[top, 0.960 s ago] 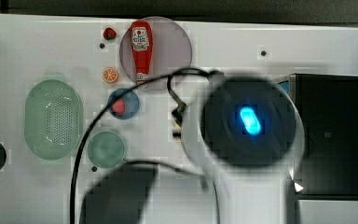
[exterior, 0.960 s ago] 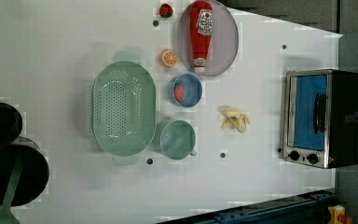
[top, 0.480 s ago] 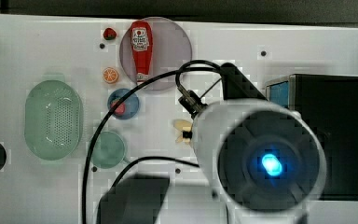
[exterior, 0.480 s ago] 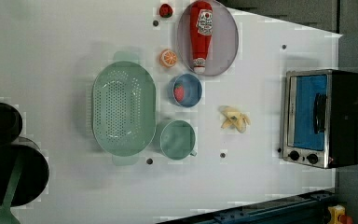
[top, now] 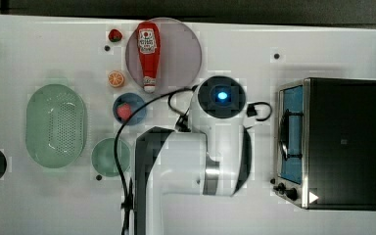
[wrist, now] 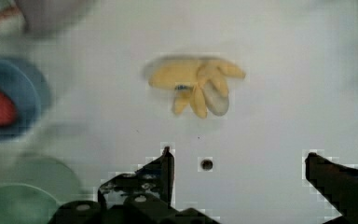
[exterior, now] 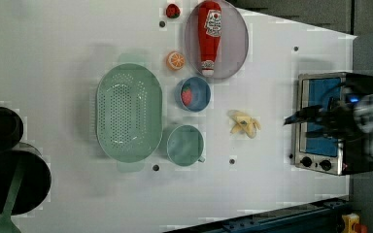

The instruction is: Pick Banana and place it in mug.

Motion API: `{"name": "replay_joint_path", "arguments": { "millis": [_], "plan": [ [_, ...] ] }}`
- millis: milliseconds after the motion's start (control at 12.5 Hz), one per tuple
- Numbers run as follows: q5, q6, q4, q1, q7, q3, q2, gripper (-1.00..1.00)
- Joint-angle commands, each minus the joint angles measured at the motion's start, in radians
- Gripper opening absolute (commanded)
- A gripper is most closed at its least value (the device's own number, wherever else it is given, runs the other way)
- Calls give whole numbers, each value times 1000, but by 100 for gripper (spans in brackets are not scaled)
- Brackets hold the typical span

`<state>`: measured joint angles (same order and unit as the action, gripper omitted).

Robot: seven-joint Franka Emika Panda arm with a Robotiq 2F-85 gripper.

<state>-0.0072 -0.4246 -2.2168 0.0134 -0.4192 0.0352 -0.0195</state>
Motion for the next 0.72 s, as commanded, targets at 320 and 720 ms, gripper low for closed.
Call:
{"name": "replay_joint_path", "arguments": {
  "millis": [320,720],
  "plan": [
    [-1,-303,-128,11,-452,-10,-83,100],
    [-2,-528,-181,11,-686,-7,-231,100]
  ]
}}
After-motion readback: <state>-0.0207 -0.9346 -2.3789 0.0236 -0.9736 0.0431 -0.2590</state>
